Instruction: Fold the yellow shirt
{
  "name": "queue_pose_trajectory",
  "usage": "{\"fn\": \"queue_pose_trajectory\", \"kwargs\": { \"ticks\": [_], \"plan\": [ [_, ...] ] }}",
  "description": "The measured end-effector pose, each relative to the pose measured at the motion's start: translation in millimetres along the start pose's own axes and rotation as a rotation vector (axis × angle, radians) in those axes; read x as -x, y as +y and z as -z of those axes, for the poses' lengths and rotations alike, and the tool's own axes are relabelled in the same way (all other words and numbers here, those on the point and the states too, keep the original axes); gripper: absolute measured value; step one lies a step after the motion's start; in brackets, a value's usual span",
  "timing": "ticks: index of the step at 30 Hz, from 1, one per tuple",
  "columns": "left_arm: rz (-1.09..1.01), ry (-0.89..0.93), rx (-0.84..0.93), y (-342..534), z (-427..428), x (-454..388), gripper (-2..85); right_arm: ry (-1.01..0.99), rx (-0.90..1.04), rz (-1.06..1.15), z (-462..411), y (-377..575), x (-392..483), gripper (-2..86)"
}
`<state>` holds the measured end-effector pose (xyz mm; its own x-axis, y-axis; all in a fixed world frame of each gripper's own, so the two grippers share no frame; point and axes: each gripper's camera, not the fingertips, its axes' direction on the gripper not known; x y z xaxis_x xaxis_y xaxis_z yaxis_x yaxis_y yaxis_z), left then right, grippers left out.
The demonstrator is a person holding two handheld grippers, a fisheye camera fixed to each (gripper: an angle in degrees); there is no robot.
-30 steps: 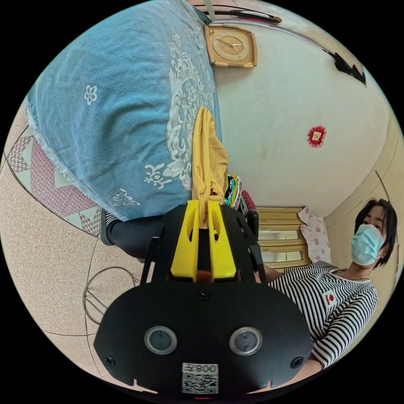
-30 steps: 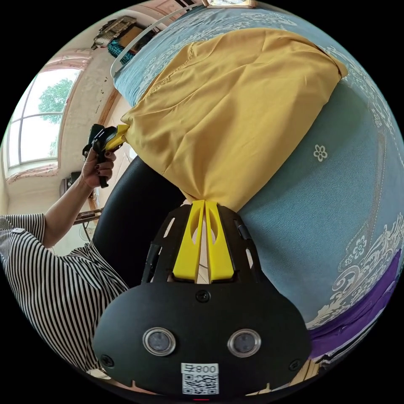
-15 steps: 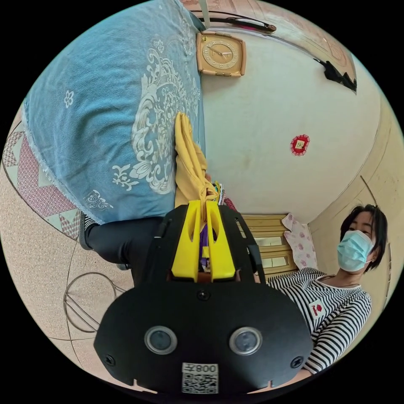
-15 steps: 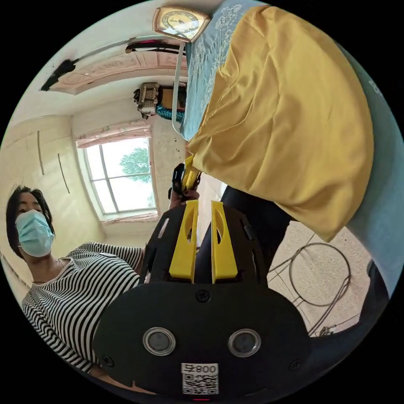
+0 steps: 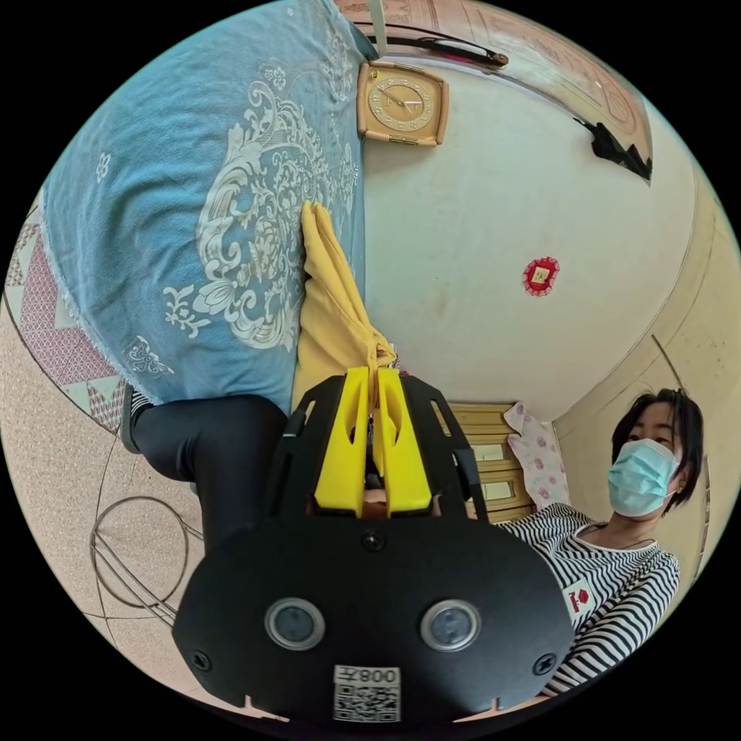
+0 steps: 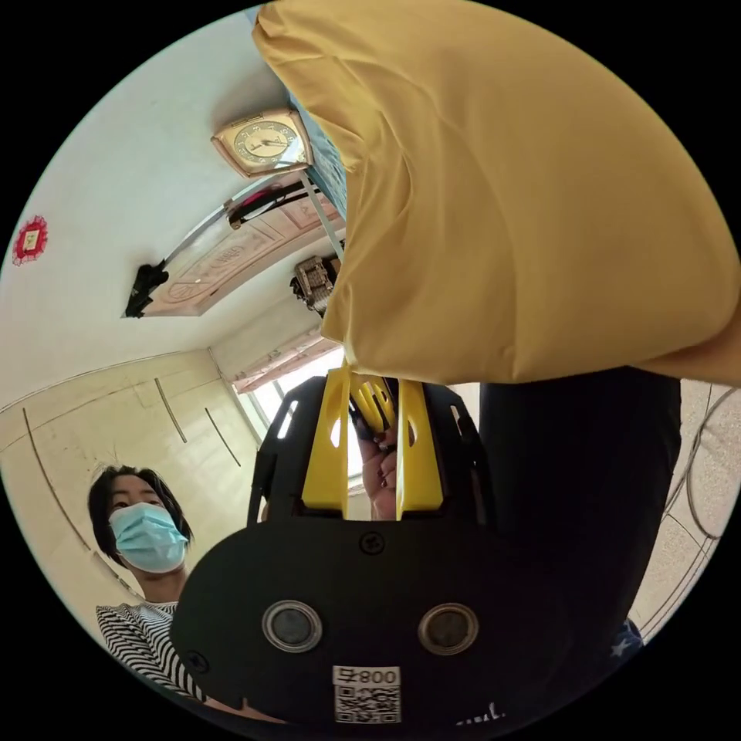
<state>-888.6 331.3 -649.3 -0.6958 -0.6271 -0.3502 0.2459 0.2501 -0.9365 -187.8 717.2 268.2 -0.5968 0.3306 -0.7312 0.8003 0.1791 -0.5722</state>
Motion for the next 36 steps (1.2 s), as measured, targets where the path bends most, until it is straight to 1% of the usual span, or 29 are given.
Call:
{"fn": "queue_pose_trajectory", "kwargs": {
  "ticks": [6, 10, 14, 19, 22, 27, 32, 36],
  "plan": [
    [0.016, 0.007, -0.006, -9.1, -22.2, 10.2, 2.2, -0.079, -0.068, -0.035, 9.8, 13.9, 4.0, 9.1],
    [0.009, -0.001, 0.0, -15.3, -39.6, 17.8, 2.5, -0.097, -0.113, -0.041, 18.9, 24.7, 8.9, 6.9],
    [-0.015, -0.051, 0.018, -26.0, -59.5, 25.6, 3.4, -0.066, -0.114, -0.038, 23.4, 33.2, 15.5, 2.6],
    [-0.059, -0.082, 0.009, -49.3, -72.7, 38.2, 6.2, -0.042, -0.099, -0.027, 23.6, 48.0, 23.3, 1.0],
    [-0.07, -0.112, 0.019, -78.3, -89.3, 54.0, 8.3, -0.036, -0.089, -0.033, 22.5, 59.8, 25.7, 0.7],
    [-0.061, -0.199, 0.127, -153.4, -156.8, 90.7, 12.3, -0.045, -0.072, -0.042, 17.8, 84.1, 29.8, 0.6],
    [-0.07, -0.312, 0.222, -206.6, -224.2, 119.5, 13.6, -0.046, -0.059, -0.043, 11.4, 111.5, 40.3, 0.5],
    [-0.059, -0.257, 0.274, -238.6, -276.9, 148.3, 14.6, -0.054, -0.049, -0.041, 4.5, 130.9, 47.5, 0.4]
  ]
}}
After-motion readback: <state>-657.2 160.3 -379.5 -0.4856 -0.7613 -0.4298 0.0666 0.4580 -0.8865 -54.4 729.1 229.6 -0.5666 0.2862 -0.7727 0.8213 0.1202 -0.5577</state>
